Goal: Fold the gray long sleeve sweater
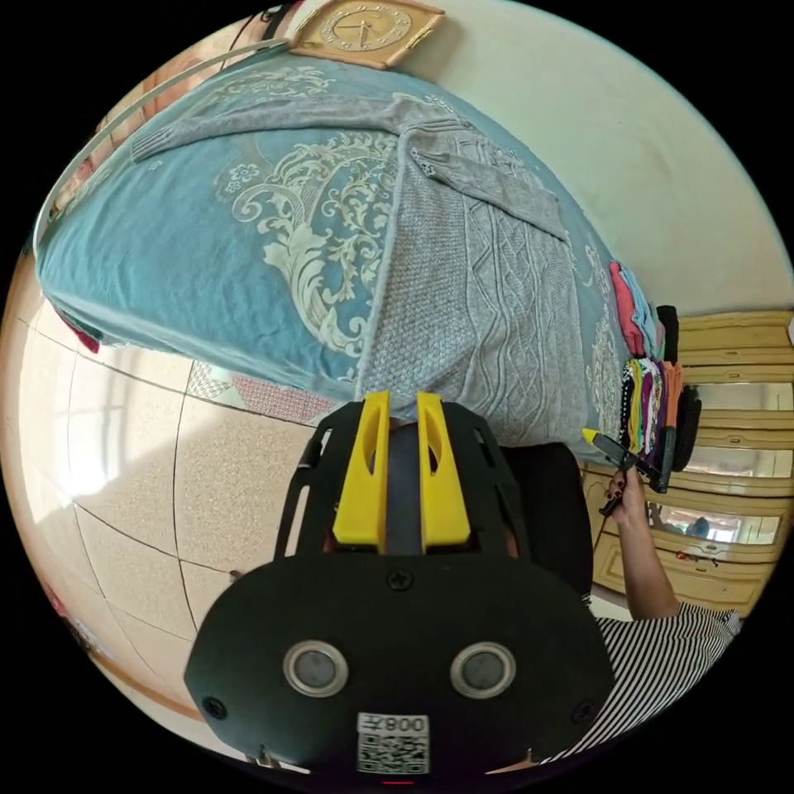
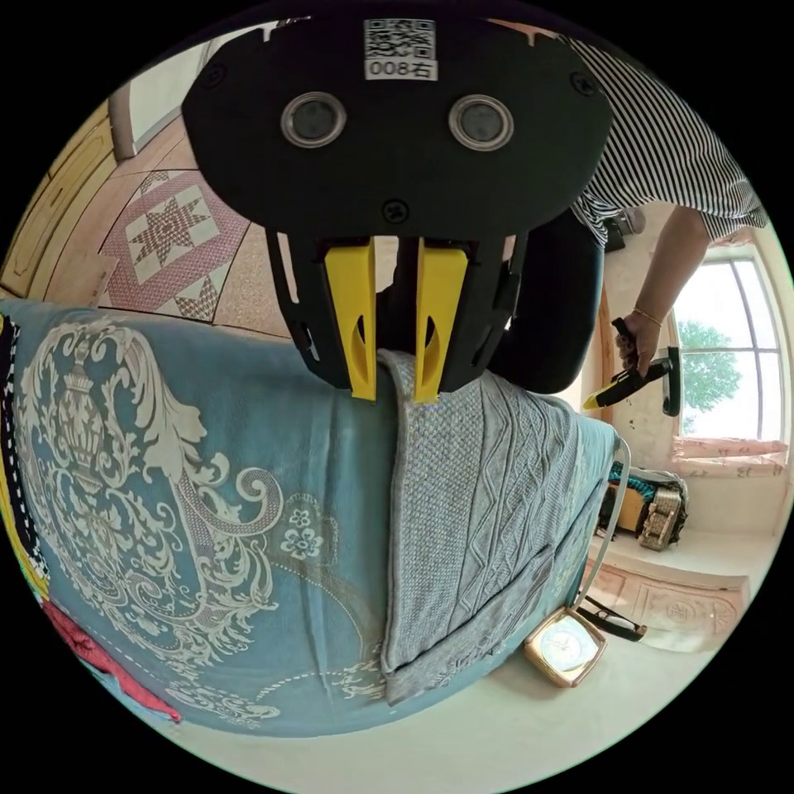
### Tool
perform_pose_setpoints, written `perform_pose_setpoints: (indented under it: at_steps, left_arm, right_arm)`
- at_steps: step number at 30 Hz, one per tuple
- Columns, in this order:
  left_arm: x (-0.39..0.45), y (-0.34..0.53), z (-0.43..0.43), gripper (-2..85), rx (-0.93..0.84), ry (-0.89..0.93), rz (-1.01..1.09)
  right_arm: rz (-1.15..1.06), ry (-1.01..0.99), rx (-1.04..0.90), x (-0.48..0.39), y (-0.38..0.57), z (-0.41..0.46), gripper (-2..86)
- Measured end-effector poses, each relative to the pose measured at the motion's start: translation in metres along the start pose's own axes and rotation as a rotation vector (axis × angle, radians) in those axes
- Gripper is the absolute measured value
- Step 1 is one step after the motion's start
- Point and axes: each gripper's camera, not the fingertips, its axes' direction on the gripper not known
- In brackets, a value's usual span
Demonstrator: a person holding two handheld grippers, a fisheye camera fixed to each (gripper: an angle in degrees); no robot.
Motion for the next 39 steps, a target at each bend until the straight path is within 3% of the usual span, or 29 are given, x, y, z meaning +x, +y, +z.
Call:
perform_pose_setpoints:
  at_steps: [12,18,23,34,39]
  left_arm:
    - [-0.146,0.003,-0.019,3.6,-0.031,0.248,-0.199]
    - [-0.198,0.027,-0.082,2.6,0.095,0.214,-0.153]
    - [-0.229,0.04,-0.086,2.8,0.066,0.243,-0.198]
    - [-0.34,0.041,-0.185,6.0,0.283,0.325,-0.292]
    - [-0.394,0.001,-0.216,6.9,0.407,0.4,-0.404]
  right_arm:
    - [-0.008,0.03,-0.152,-0.014,0.007,0.041,3.4]
    - [-0.03,0.053,-0.171,-0.025,0.022,0.05,1.9]
    - [0.082,-0.021,-0.148,-0.006,0.031,0.06,1.7]
    - [0.19,-0.049,-0.033,0.012,0.065,0.054,0.4]
    - [0.001,-0.063,-0.02,-0.052,0.026,0.06,0.2]
